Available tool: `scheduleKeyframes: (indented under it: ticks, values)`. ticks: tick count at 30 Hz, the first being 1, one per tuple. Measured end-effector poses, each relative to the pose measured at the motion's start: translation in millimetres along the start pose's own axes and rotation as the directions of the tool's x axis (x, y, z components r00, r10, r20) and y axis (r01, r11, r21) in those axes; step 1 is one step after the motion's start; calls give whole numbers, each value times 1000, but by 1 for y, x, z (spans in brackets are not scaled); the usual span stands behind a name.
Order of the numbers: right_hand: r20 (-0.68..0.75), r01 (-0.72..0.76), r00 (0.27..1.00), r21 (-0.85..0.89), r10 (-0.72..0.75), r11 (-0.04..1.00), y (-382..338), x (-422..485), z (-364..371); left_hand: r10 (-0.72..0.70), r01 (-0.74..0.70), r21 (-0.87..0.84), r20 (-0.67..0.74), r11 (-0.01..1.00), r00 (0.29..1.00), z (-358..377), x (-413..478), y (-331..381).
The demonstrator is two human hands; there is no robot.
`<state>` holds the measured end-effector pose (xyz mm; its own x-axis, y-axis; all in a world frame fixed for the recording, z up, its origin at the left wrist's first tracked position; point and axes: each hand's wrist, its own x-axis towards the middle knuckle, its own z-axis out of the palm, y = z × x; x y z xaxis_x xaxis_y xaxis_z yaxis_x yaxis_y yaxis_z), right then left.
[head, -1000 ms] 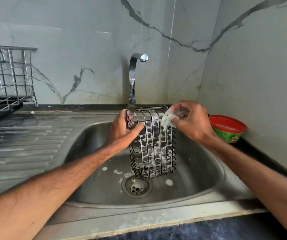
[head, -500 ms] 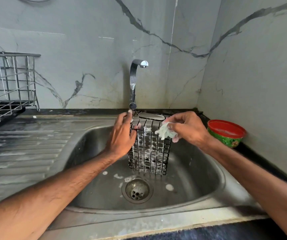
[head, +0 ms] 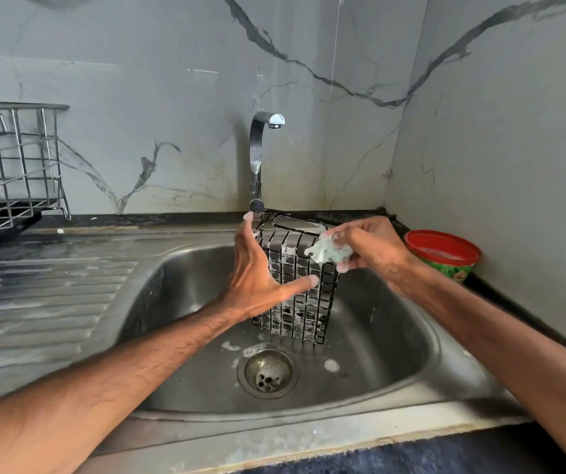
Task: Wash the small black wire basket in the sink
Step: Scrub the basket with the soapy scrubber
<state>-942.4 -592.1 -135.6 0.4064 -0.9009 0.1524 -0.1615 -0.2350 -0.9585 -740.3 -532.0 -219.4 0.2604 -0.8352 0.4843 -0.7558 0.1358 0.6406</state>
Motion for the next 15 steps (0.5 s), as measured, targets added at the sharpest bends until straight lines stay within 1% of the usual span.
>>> scheduleKeyframes:
  ticks: [2,5,8,10,12,13,15]
  values:
    - [22,2,1000,24,-3,1000,-2,-4,5,-40,40,2,-30,999,999,2,2,1]
    - [108,4,994,80,-12,997,-7,-12,14,-50,50,41,-5,998,999,7,-1,5]
    - [214,27,976,59,-39,998,-11,-17,19,-70,69,30,0,997,998,10,-4,12]
    - [235,50,970,51,-61,997,-15,-17,17,-96,96,13,-4,995,995,9,-2,13]
    - [198,87,976,50,-96,995,-17,-15,11,-103,103,2,-1,995,995,8,0,13]
    - [157,110,981,50,-116,993,-18,-14,8,-95,95,-2,2,996,996,7,1,12]
    - [33,158,987,24,-158,987,-15,-10,5,-79,80,-21,27,997,997,6,2,10]
